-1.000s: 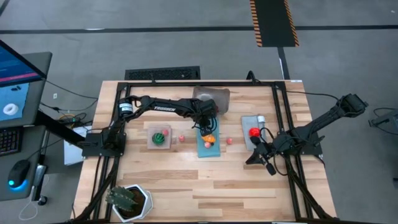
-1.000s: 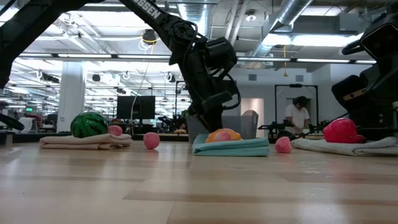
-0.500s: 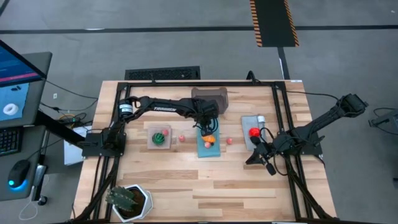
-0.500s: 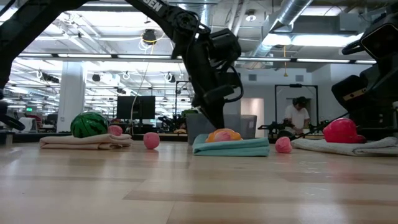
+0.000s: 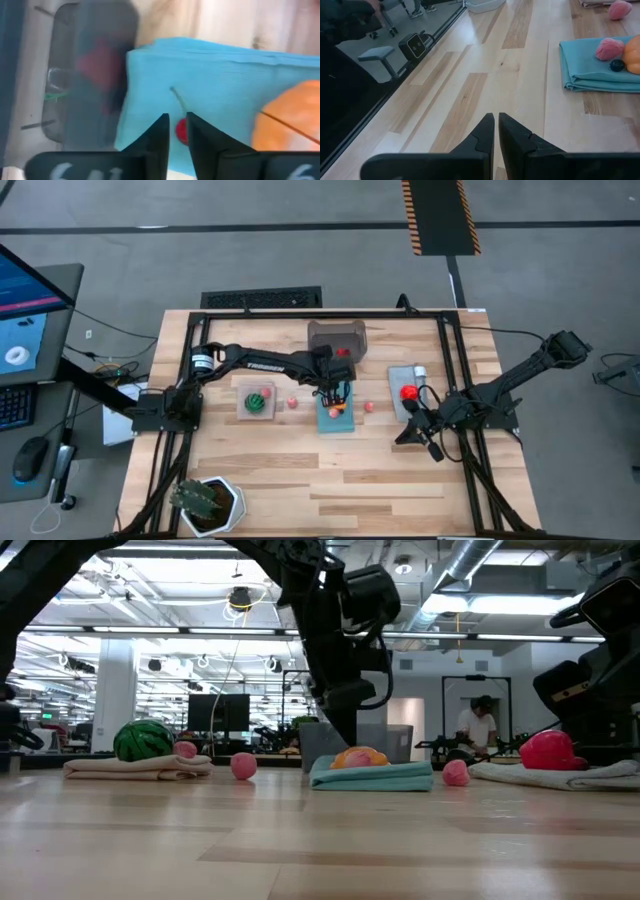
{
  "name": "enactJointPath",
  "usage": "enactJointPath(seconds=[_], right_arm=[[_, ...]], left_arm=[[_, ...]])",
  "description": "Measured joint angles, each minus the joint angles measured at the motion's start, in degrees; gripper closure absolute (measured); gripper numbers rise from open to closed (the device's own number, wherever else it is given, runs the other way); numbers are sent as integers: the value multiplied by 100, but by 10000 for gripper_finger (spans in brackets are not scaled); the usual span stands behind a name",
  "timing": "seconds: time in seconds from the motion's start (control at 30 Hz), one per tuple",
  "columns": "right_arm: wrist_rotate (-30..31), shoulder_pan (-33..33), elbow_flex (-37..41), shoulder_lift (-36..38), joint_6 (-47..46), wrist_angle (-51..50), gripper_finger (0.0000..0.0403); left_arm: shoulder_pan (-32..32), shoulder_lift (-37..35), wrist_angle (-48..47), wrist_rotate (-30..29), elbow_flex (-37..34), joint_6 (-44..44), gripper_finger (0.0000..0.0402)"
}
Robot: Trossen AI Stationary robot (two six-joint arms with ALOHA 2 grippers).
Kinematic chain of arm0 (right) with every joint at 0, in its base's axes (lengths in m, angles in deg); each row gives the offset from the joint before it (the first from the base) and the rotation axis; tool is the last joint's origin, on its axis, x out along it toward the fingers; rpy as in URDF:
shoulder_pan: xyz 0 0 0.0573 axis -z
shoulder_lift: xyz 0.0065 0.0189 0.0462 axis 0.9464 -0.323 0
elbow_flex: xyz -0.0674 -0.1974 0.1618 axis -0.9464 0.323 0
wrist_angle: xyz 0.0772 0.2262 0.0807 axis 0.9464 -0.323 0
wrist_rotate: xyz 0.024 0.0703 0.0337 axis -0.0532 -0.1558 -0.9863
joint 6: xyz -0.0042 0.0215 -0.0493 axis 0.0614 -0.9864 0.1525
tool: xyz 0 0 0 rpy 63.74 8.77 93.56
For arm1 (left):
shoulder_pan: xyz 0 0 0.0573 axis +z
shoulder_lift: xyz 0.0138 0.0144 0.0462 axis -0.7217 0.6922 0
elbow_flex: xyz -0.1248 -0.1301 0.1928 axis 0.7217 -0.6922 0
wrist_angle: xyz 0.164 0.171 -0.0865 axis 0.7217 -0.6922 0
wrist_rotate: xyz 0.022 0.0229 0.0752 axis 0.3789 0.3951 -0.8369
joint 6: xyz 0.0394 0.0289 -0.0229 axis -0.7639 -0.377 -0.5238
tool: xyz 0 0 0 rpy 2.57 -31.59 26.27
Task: Pick and placing Produce into tupperware
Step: Put the red cherry into the gray bin
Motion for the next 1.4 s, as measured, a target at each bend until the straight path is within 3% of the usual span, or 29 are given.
enactJointPath(seconds=[0.33, 1.4], right_arm=[[0, -2, 0, 0, -1, 0, 353], [0, -2, -4, -31, -2, 4, 353]], left_arm=[[11, 0, 212, 59, -22, 37, 279], [122, 378, 420, 164, -190, -38, 290]])
